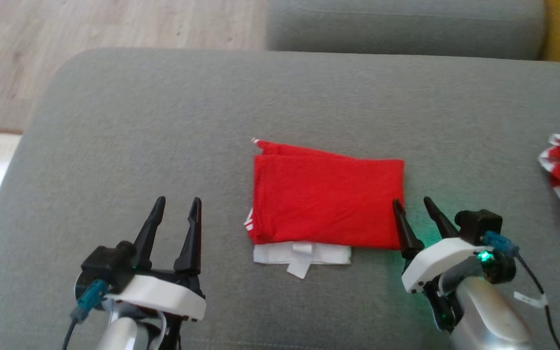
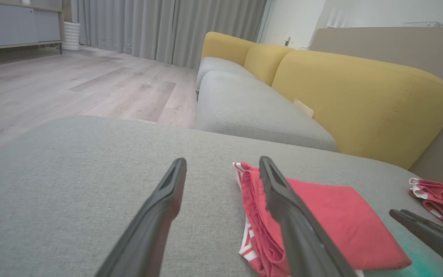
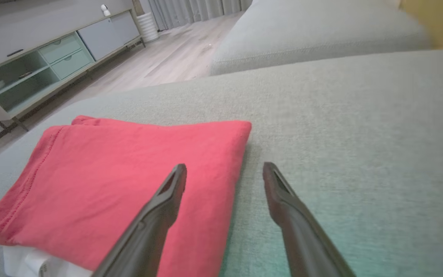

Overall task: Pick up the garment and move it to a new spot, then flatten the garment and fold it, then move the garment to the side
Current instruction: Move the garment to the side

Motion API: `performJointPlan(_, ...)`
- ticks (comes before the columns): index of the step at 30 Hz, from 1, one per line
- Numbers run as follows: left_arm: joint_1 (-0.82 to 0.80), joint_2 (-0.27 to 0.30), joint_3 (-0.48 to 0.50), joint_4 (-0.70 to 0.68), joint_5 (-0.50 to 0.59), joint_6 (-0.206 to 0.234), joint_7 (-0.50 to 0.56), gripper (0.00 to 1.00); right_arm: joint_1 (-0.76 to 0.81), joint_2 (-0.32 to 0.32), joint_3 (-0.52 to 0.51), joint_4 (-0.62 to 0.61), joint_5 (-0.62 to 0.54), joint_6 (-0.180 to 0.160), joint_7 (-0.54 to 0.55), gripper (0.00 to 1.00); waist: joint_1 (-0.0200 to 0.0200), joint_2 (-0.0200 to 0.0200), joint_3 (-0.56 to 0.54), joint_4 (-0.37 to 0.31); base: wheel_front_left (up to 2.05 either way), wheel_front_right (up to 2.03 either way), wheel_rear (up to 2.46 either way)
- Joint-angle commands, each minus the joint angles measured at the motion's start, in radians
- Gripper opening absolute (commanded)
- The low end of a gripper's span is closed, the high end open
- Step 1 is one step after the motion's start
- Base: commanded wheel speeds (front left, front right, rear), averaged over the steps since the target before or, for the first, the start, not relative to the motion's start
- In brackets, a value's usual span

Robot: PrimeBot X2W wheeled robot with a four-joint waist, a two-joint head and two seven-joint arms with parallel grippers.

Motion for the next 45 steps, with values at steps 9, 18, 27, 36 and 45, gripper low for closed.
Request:
performJointPlan(9, -0.060, 0.003, 0.007, -0.025, -0.018, 0.006, -0.006, 1.00, -0.147, 0.001, 0.083, 0.214, 0.200, -0.001, 0.063, 1.00, 0.0000, 0.0000, 0.047, 0.087, 0.00, 0.00, 0.00)
performJointPlan(18, -0.060, 0.003, 0.015, -0.020, -0.003, 0.009, -0.006, 1.00, -0.215, 0.001, 0.209, 0.314, 0.182, -0.001, 0.027, 0.00, 0.0000, 0.0000, 0.046, 0.052, 0.00, 0.00, 0.00)
performJointPlan(27, -0.056, 0.003, 0.015, -0.031, -0.004, 0.005, -0.006, 1.00, -0.305, -0.003, 0.272, 0.330, 0.007, -0.001, -0.037, 0.00, 0.0000, 0.0000, 0.017, -0.061, 0.00, 0.00, 0.00)
performJointPlan(36, -0.059, 0.003, 0.007, -0.042, -0.001, 0.005, -0.006, 1.00, -0.427, -0.159, 0.331, 0.265, -0.116, -0.001, -0.022, 0.00, 0.0000, 0.0000, 0.024, -0.185, 0.00, 0.00, 0.00)
performJointPlan(45, -0.084, 0.003, -0.002, -0.039, 0.011, -0.003, -0.006, 1.00, -0.510, -0.407, 0.350, 0.196, -0.095, -0.001, 0.052, 0.00, 0.0000, 0.0000, 0.083, -0.225, 0.00, 0.00, 0.00)
